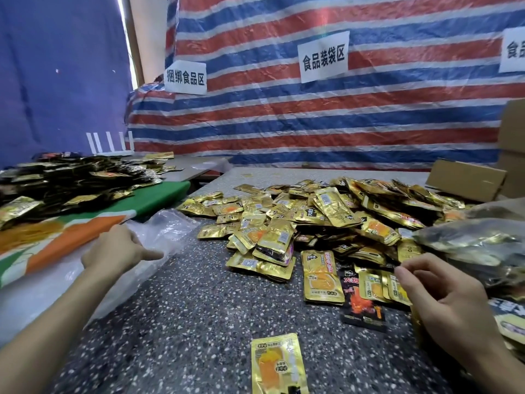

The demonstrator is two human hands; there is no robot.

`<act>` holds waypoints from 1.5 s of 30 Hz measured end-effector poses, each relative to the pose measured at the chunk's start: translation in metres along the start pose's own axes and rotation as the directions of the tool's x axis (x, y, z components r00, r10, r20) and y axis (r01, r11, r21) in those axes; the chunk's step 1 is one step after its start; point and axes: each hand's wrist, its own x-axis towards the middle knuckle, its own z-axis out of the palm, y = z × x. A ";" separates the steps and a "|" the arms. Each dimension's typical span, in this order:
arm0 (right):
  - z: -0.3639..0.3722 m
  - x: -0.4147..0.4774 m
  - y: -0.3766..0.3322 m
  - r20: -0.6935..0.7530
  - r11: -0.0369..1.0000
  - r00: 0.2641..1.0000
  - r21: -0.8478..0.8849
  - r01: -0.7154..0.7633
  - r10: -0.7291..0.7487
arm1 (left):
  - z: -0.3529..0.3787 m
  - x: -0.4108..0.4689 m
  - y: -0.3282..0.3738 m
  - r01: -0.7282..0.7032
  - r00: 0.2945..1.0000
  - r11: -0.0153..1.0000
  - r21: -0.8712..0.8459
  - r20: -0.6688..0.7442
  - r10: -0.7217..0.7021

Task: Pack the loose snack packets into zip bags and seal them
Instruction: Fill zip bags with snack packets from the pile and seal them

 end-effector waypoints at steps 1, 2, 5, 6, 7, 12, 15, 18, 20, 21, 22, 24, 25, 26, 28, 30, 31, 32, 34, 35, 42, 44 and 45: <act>0.000 0.000 -0.001 -0.002 1.000 1.000 0.004 -0.001 0.001 | -0.003 0.003 0.000 0.004 0.999 1.000 -0.024 0.038 -0.003; 0.000 0.000 -0.003 0.000 1.000 1.000 0.012 -0.004 0.004 | -0.005 0.005 0.000 -0.007 0.999 0.999 -0.050 0.041 0.009; -0.001 -0.001 -0.005 0.011 0.999 1.000 0.039 -0.017 0.016 | -0.009 0.007 0.007 -0.156 0.983 0.985 -0.077 -0.109 0.148; -0.001 -0.001 -0.006 0.016 0.999 1.000 0.050 -0.023 0.022 | -0.011 0.003 0.013 -0.219 0.965 0.971 -0.092 -0.167 0.201; 0.000 -0.001 -0.006 0.023 0.998 0.999 0.055 -0.030 0.029 | -0.015 -0.002 0.021 -0.282 0.944 0.952 -0.120 -0.213 0.253; 0.000 -0.001 -0.010 0.063 0.991 0.995 0.113 -0.078 0.072 | -0.033 -0.059 0.073 -0.680 0.711 0.675 -0.286 -0.481 0.513; 0.000 0.000 -0.014 0.080 0.978 0.992 0.176 -0.114 0.101 | -0.031 -0.096 0.103 -0.779 0.627 0.487 -0.396 -0.498 0.598; -0.004 0.007 -0.021 0.084 0.932 0.977 0.296 -0.211 0.194 | -0.012 -0.128 0.123 -0.836 0.531 0.318 -0.448 -0.510 0.677; -0.011 0.019 -0.033 0.182 0.841 0.947 0.437 -0.319 0.264 | 0.007 -0.150 0.130 -0.850 0.481 0.254 -0.461 -0.485 0.730; -0.014 0.026 -0.040 0.269 0.793 0.920 0.472 -0.385 0.287 | 0.017 -0.159 0.133 -0.855 0.460 0.236 -0.462 -0.464 0.758; -0.016 0.034 -0.047 0.355 0.752 0.885 0.482 -0.450 0.302 | 0.026 -0.168 0.135 -0.865 0.428 0.214 -0.454 -0.444 0.787; -0.019 0.049 -0.060 0.473 0.717 0.809 0.421 -0.555 0.349 | 0.039 -0.183 0.137 -0.888 0.351 0.175 -0.425 -0.381 0.856; -0.019 0.055 -0.064 0.487 0.728 0.781 0.356 -0.586 0.391 | 0.043 -0.189 0.138 -0.895 0.318 0.157 -0.418 -0.349 0.881; -0.020 0.060 -0.066 0.487 0.747 0.760 0.280 -0.603 0.431 | 0.048 -0.192 0.138 -0.906 0.281 0.134 -0.402 -0.332 0.901; -0.023 0.063 -0.070 0.515 0.760 0.711 0.162 -0.629 0.479 | 0.053 -0.195 0.138 -0.924 0.219 0.095 -0.370 -0.309 0.925; -0.028 0.062 -0.071 0.553 0.715 0.653 0.139 -0.685 0.518 | 0.057 -0.196 0.137 -0.934 0.148 0.022 -0.358 -0.329 0.933; -0.031 0.060 -0.069 0.561 0.680 0.627 0.148 -0.718 0.540 | 0.059 -0.194 0.134 -0.941 0.126 -0.004 -0.339 -0.360 0.925; -0.033 0.058 -0.067 0.563 0.642 0.605 0.162 -0.749 0.563 | 0.061 -0.196 0.136 -0.936 0.117 -0.016 -0.351 -0.355 0.927; -0.035 0.055 -0.065 0.564 0.563 0.567 0.205 -0.801 0.601 | 0.062 -0.196 0.140 -0.898 0.226 0.041 -0.438 -0.380 0.897; -0.036 0.054 -0.064 0.560 0.547 0.565 0.224 -0.807 0.605 | 0.059 -0.197 0.143 -0.834 0.350 0.104 -0.542 -0.374 0.859; -0.029 0.039 -0.073 0.620 0.757 0.624 0.073 -0.649 0.476 | 0.045 -0.204 0.144 -0.494 0.411 0.105 -0.863 -0.125 0.903; -0.021 0.033 -0.079 0.637 0.801 0.632 0.037 -0.597 0.441 | 0.038 -0.207 0.157 -0.305 0.535 0.177 -0.936 -0.015 0.845; -0.018 0.030 -0.083 0.642 0.818 0.638 0.029 -0.574 0.425 | 0.034 -0.208 0.163 -0.233 0.561 0.213 -0.949 0.048 0.826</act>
